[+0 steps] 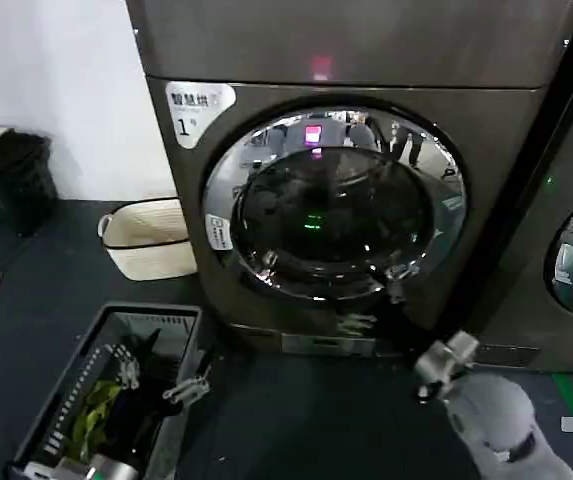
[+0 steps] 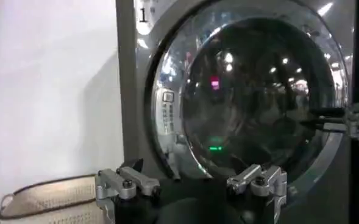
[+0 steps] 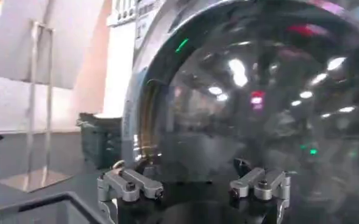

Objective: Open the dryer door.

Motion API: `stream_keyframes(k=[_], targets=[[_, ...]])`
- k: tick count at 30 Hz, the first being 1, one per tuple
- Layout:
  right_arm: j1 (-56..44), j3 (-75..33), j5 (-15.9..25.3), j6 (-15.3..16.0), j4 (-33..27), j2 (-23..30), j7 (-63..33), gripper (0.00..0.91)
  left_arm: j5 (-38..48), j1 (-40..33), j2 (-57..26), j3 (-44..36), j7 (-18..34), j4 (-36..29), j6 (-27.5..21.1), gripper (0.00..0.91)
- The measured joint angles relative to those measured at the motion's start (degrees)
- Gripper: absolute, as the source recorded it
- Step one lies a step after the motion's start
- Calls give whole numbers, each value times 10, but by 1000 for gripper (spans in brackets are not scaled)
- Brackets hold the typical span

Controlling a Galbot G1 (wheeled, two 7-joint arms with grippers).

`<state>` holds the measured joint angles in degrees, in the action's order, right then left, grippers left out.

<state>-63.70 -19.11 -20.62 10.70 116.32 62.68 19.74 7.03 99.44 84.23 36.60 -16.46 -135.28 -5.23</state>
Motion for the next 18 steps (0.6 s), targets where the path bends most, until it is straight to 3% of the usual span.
stream_keyframes(k=[18], targets=[[143, 121, 0, 38, -49, 23, -34, 907, 4, 4, 0, 1, -4, -4, -6, 907]])
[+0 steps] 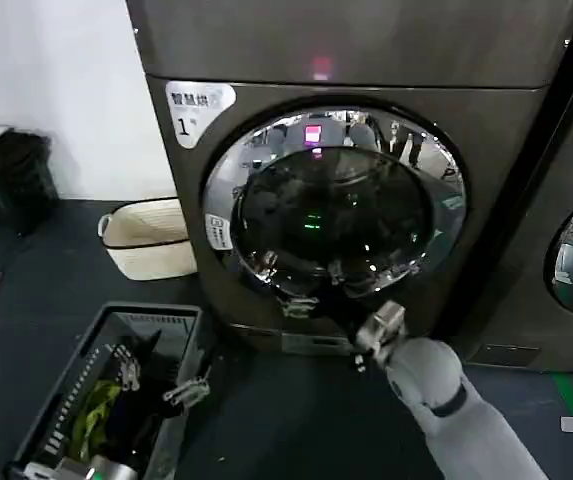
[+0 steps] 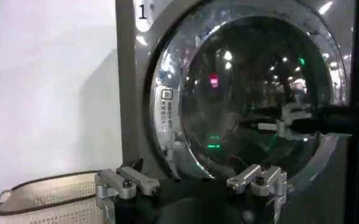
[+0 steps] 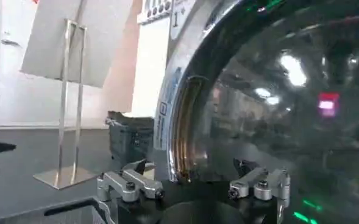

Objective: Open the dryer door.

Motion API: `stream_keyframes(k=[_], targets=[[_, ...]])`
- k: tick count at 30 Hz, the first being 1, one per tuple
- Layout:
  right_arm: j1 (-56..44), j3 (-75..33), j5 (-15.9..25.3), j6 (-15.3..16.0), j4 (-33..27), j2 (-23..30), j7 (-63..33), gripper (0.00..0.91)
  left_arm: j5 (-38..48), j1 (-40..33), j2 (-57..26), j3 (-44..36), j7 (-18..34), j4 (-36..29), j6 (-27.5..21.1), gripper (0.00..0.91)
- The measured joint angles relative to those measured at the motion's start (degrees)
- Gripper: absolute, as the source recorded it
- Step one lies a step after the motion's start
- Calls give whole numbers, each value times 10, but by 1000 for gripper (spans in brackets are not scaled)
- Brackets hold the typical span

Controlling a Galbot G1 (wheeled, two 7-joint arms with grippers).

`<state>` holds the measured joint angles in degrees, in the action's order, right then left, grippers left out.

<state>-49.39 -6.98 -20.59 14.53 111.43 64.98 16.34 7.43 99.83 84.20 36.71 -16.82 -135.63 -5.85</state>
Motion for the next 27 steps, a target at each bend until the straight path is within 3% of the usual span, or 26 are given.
stream_keyframes(k=[27], targets=[[95, 84, 14, 5, -102, 66, -13, 907, 0, 3, 1, 1, -2, 2, -3, 907]])
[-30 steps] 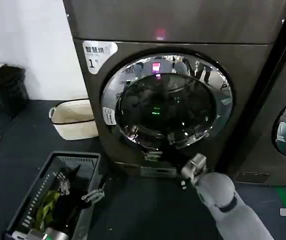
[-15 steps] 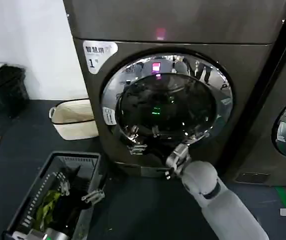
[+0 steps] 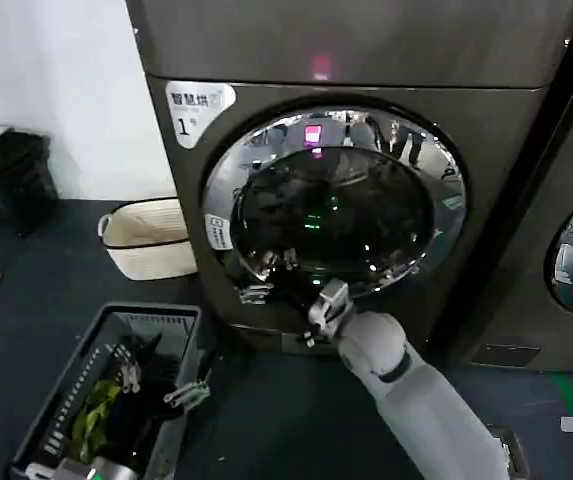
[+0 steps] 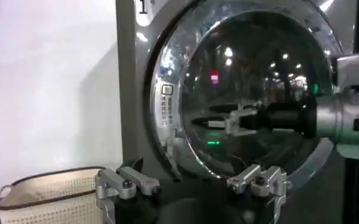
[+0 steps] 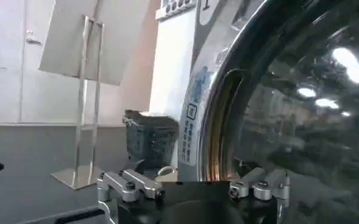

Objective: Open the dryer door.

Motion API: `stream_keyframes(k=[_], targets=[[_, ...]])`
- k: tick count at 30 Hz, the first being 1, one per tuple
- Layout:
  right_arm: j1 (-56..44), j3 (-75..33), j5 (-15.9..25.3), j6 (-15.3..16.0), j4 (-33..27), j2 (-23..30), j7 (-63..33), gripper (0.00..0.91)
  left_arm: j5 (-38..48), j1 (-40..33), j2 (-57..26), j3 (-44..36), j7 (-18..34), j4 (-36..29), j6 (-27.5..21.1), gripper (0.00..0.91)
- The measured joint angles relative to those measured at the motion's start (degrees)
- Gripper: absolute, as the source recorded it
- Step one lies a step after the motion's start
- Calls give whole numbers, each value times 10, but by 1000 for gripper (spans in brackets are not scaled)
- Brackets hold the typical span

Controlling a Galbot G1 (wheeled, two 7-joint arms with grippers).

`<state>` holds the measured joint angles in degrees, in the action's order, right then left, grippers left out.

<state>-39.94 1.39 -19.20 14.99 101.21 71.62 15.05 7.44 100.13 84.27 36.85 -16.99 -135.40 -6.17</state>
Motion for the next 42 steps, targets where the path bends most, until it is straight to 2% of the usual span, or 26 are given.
stream_keyframes(k=[42], targets=[[74, 49, 8, 17, -83, 68, -27, 907, 5, -1, 1, -2, -2, -3, -1, 907]])
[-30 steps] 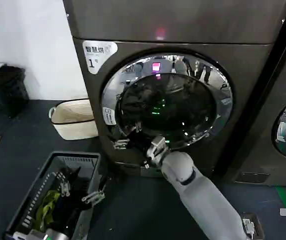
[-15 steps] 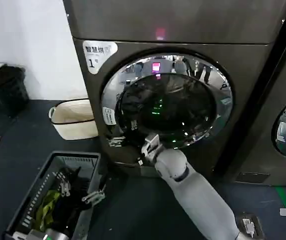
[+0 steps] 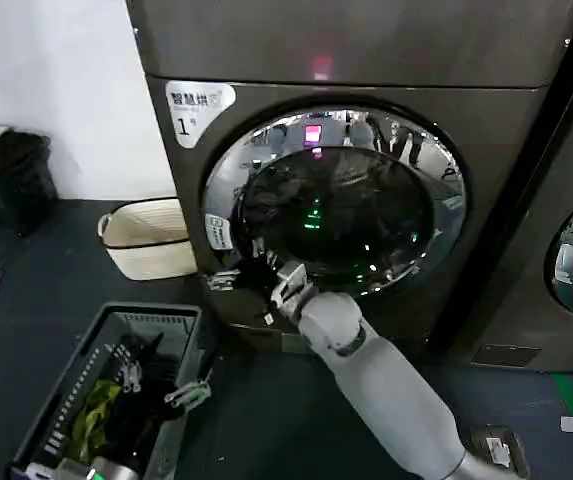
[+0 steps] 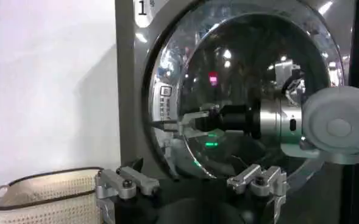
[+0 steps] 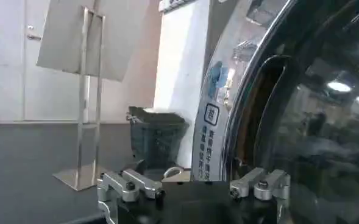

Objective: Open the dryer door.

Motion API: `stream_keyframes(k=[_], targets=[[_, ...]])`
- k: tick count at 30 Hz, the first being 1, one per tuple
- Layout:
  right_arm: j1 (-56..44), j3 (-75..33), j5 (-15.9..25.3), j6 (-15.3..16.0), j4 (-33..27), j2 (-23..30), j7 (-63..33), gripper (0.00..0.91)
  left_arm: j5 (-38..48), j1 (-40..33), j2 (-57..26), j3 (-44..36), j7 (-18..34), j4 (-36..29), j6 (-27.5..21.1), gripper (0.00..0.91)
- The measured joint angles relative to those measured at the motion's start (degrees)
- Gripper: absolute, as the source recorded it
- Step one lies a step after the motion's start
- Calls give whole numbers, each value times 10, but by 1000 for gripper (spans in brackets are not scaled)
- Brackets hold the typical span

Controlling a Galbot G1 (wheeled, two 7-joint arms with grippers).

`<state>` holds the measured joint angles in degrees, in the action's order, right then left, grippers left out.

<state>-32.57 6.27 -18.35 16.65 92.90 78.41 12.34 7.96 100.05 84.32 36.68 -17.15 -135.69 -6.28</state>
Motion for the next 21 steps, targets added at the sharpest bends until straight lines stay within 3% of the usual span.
stream_keyframes(k=[14, 21], targets=[[-18, -13, -49, 4, 27, -12, 50, 907, 0, -3, -1, 8, 1, 3, -3, 907], [-33, -25, -62, -8, 52, -34, 105, 907, 3, -11, -5, 21, 2, 10, -9, 907]])
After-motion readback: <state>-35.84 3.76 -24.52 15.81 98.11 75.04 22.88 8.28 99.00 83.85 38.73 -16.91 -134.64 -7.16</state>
